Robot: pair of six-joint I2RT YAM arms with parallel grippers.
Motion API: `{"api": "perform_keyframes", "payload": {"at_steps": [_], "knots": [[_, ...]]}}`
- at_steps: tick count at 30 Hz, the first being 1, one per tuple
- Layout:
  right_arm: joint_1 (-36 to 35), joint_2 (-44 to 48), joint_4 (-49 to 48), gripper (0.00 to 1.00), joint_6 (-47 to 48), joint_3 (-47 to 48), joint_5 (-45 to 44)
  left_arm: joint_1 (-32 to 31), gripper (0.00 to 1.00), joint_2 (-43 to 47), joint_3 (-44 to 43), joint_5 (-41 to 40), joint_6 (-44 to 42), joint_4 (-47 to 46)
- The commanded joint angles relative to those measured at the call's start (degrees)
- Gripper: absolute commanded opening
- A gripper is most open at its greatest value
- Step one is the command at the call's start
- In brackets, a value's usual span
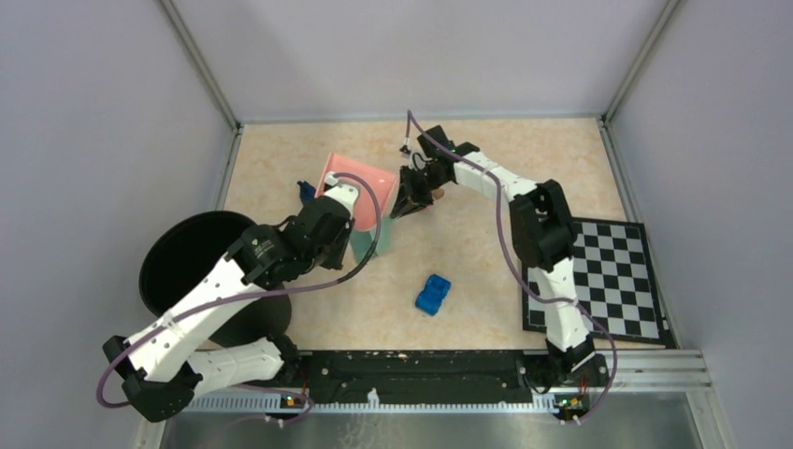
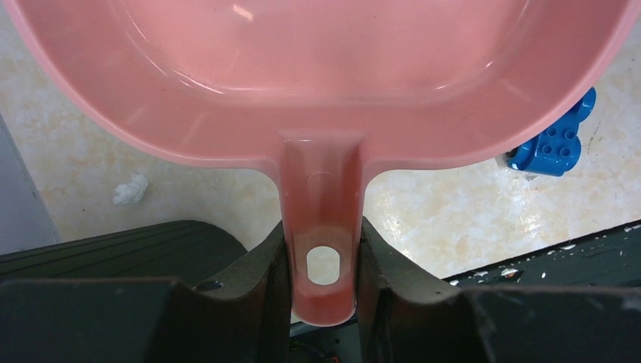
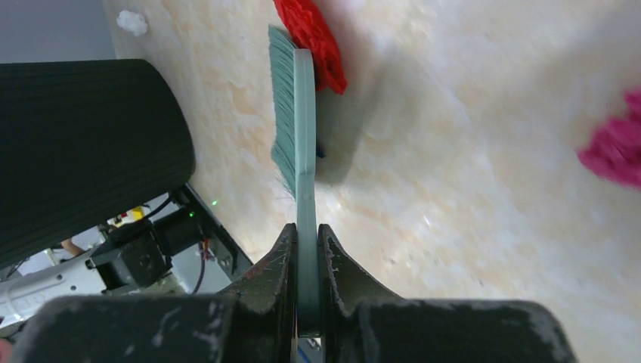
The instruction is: Sweep away the paper scraps from the table
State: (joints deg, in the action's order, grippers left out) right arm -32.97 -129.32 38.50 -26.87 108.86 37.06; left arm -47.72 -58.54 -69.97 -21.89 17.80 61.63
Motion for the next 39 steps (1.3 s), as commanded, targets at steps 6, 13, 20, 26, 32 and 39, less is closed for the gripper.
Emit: {"api": "perform_keyframes", "payload": {"at_steps": [6, 13, 20, 26, 32, 39], "knots": [[8.27, 17.41, 1.15, 0.00, 5.03, -14.48, -7.30, -0.09, 0.00, -4.85, -1.97, 1.40, -5.26, 1.15], [13.64, 26.31, 4.32, 0.00, 11.75, -21.36, -9.39, -0.10, 0.00, -8.26, -1.28, 0.72, -5.06, 1.62], [16.91, 33.59, 9.64, 0.00, 18.97, -20.42, -12.13, -0.14, 0.00, -13.84, 0.32, 5.84, -3.24, 1.11], [17.94, 32.40, 15.39, 0.00, 23.74, -10.56, -6.82, -0.09, 0.00, -20.55, 4.54, 14.97, 0.11, 1.64], [17.06, 26.66, 6.24, 0.00, 19.62, -7.02, 0.60, -0.21, 0.00, -17.63, 9.21, 20.62, 3.41, -0.62], [11.62, 13.06, -3.62, 0.00, 7.45, 4.14, 3.17, -0.20, 0.00, -16.25, 12.41, 21.56, 6.11, 1.51]]}}
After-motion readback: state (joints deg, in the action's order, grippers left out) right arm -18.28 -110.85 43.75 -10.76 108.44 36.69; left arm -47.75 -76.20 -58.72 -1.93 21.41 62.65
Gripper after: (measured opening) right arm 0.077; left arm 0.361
